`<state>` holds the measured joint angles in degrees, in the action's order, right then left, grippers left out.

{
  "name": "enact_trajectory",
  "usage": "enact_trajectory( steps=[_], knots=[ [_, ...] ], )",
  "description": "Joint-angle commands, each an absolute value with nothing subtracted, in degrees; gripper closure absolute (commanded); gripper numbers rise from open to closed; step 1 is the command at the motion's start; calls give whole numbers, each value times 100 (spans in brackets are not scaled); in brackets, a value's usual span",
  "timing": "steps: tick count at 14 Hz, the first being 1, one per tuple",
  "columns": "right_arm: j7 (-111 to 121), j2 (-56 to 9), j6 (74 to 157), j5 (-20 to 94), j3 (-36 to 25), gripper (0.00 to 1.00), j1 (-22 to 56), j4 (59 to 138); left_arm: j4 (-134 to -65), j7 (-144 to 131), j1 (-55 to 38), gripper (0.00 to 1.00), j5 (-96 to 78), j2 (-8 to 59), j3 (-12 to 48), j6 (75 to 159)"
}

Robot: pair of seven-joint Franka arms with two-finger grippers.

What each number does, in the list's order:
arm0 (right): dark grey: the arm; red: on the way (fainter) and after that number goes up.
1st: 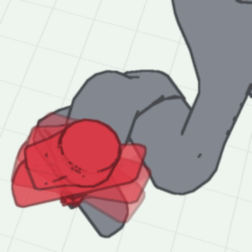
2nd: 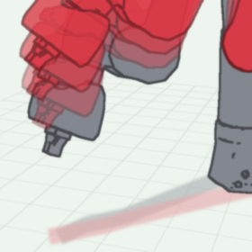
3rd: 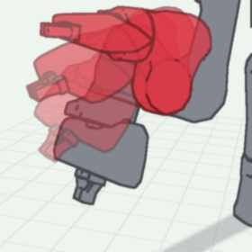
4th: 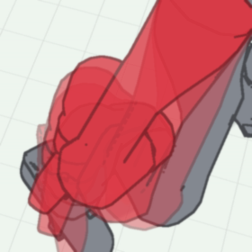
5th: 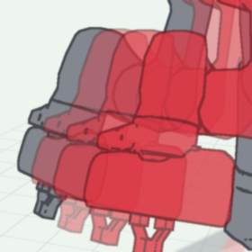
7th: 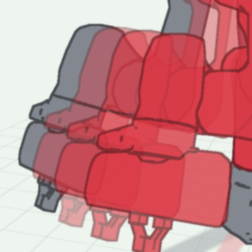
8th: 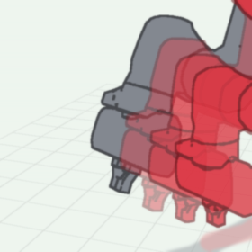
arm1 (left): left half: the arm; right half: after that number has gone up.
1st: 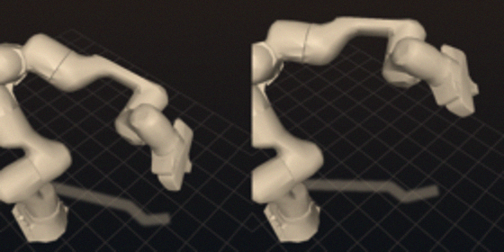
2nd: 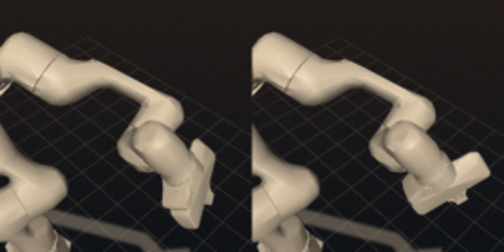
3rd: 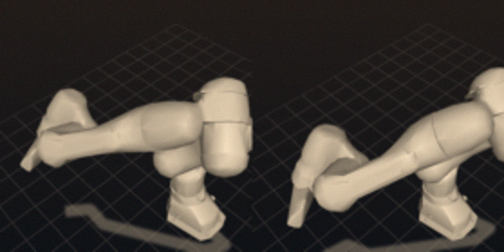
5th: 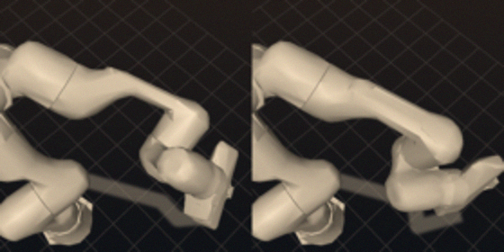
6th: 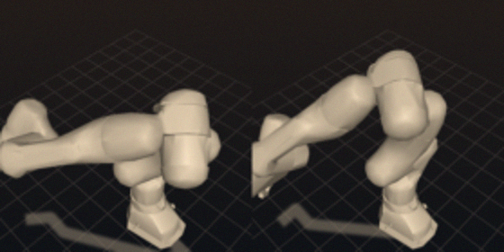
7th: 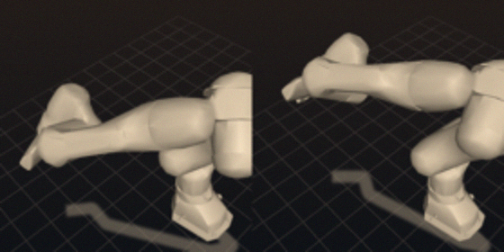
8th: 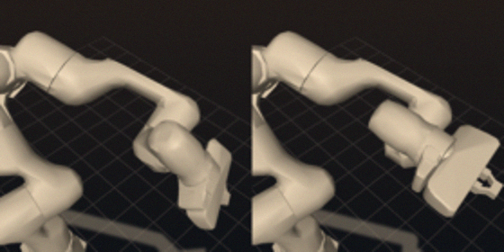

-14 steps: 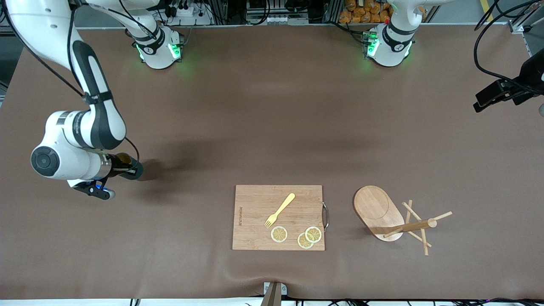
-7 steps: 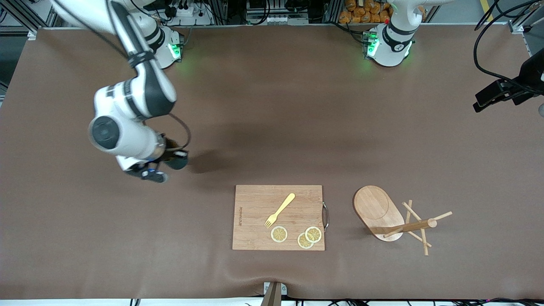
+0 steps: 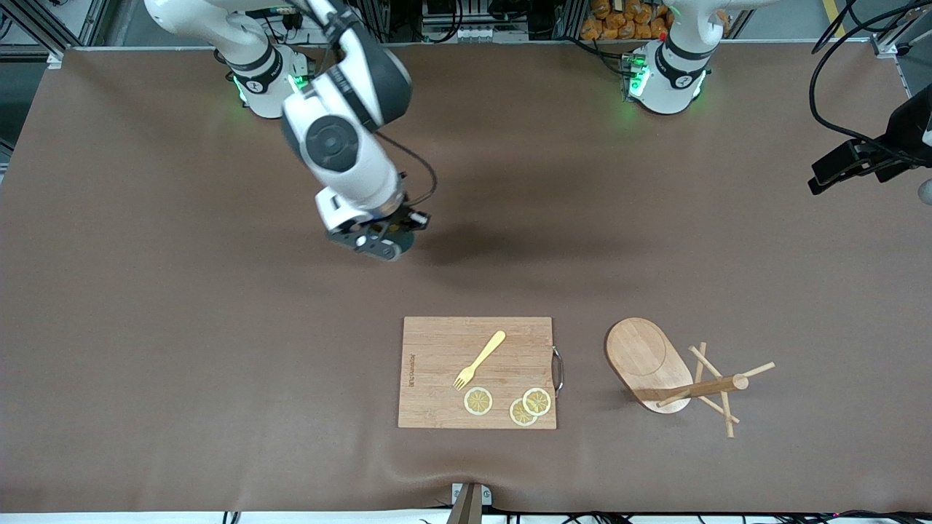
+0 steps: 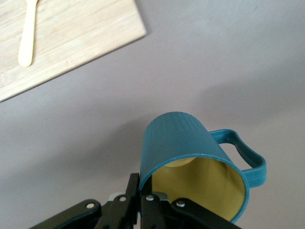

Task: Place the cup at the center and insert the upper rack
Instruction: 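Carry the teal mug with the right gripper toward the table middle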

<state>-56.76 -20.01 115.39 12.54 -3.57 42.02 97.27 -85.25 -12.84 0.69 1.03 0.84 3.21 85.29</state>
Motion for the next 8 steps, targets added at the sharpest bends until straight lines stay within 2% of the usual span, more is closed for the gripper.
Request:
enact_trajectory(
  steps=[1,8],
  knots=[
    [-6431,-2354,11898,1694,-115,100,4306,9475,-8490,-1274,18,0,176,132,316,8578],
    [-8383,-2987,12383,1960,-62,100,4982,9475,-8499,-1274,9,0,176,185,316,8622]
  ],
)
